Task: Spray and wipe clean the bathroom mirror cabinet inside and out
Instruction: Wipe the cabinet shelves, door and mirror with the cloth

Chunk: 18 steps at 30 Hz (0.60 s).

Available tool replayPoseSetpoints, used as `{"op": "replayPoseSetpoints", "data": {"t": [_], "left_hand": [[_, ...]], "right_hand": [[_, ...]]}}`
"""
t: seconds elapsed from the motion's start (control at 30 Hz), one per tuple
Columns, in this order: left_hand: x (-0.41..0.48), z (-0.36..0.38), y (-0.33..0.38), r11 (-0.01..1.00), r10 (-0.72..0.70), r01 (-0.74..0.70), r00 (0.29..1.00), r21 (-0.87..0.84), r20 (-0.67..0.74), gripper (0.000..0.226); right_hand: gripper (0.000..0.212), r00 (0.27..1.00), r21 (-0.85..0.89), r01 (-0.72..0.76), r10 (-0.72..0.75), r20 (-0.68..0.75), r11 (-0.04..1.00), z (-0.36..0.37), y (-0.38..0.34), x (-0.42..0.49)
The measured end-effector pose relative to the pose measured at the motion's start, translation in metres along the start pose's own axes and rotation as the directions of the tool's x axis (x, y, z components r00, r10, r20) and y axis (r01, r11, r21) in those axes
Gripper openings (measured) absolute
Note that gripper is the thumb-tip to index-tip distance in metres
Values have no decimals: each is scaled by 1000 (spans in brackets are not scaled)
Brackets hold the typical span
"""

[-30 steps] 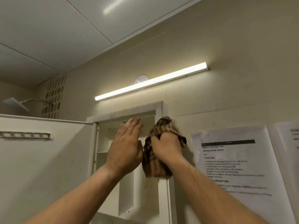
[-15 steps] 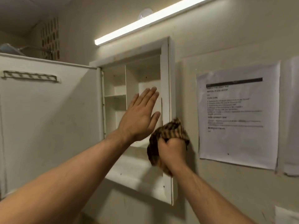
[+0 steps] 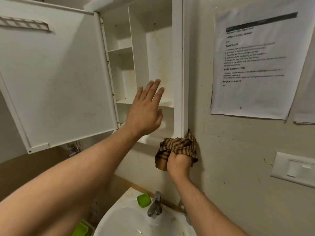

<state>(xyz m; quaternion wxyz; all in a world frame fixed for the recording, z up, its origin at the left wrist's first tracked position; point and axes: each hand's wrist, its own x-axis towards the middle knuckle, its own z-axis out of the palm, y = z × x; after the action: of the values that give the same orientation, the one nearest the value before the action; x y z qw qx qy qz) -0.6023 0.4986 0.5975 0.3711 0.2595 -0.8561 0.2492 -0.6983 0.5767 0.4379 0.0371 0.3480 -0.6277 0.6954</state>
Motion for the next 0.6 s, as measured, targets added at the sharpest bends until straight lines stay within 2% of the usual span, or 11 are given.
{"op": "replayPoseSetpoints", "data": {"t": [0.07,0.1,0.17,0.23,0.3,0.37,0.47,0.53,0.6], "left_hand": [[-18,11,3,1000,-4,5,1000,-12,22,70],[-27,16,4,1000,-11,12,999,-20,35,69],[-46,24,4,998,-38,40,998,-54,46,68],[-60,29,3,992,-71,75,996,-98,51,65],[-71,32,0,987,-101,107,993,-116,56,63],[-79,33,-4,985,-114,121,992,-124,60,61],[-89,34,-13,983,-119,125,991,-134,56,60],[-97,37,-21,984,-119,125,992,-129,51,60],[-104,40,-28,984,-121,128,991,-124,60,60]], "right_hand": [[26,974,130,-225,228,-9,966,8,-14,-10],[22,919,254,-387,394,26,886,12,-24,-12],[24,737,486,-627,666,117,609,19,-42,-7],[22,617,624,-681,759,208,384,17,-50,0],[30,577,672,-693,760,298,263,10,-50,-2],[34,589,596,-730,751,299,335,-2,-44,-11],[21,689,468,-694,692,214,547,-11,-29,-11],[14,733,489,-651,648,207,580,-12,-24,-2],[20,747,587,-623,616,251,517,-9,-29,2]]}}
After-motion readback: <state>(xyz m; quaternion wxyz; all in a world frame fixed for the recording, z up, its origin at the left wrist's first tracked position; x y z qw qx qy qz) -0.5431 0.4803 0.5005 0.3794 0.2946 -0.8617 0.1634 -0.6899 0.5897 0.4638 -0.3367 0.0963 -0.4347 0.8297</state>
